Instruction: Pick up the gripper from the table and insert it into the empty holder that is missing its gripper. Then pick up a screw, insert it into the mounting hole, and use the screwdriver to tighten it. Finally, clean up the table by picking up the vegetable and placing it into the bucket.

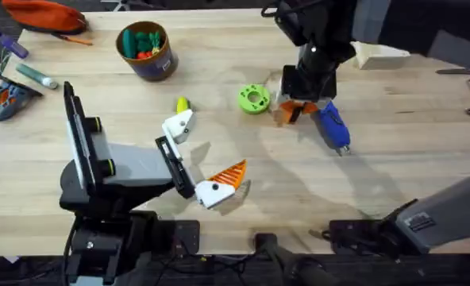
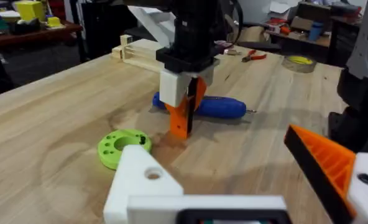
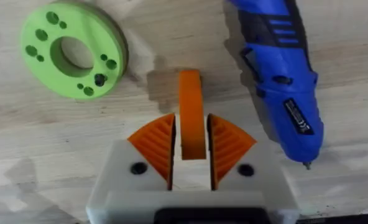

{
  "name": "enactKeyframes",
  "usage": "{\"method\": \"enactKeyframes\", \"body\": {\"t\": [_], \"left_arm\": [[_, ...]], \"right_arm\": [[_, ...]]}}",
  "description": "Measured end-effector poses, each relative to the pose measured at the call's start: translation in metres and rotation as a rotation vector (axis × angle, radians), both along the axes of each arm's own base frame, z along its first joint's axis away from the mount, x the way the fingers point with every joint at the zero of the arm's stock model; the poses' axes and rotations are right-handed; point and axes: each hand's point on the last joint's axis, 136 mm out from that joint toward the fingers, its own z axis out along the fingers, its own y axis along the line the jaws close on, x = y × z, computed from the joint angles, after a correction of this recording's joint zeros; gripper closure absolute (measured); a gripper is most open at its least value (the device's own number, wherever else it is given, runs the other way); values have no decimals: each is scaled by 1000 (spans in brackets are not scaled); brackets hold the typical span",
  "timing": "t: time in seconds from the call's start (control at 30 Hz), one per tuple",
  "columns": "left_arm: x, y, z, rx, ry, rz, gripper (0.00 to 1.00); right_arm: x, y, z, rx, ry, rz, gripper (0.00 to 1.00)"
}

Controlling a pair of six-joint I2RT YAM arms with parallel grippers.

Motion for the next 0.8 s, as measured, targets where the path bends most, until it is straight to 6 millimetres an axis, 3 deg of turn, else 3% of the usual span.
{"method": "enactKeyframes", "body": {"t": [0.13, 0.4, 0.8], "left_arm": [[0, 0, 0, 0, 0, 0, 15], [0, 0, 0, 0, 0, 0, 15], [0, 0, 0, 0, 0, 0, 15]], "right_arm": [[0, 0, 0, 1, -1, 2, 730], [0, 0, 0, 0, -1, 7, 983], [-2, 2, 1, 12, 5, 19, 988]]}}
